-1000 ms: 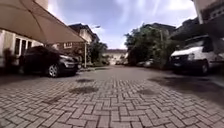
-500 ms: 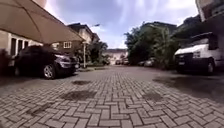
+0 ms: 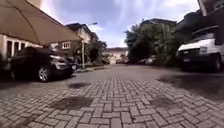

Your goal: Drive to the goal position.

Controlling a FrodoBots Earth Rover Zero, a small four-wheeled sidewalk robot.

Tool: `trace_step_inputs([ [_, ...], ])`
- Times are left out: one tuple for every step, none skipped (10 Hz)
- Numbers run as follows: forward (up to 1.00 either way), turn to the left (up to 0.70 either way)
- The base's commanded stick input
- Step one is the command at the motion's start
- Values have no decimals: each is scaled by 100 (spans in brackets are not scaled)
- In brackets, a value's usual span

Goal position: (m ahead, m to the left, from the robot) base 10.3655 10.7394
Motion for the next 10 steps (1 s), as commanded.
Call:
trace_step_inputs([
  [69, 3],
  [69, 3],
  [69, 3],
  [69, 3],
  [69, 3],
  [69, 3],
  [69, 3],
  [69, 3],
  [69, 3],
  [69, 3],
])
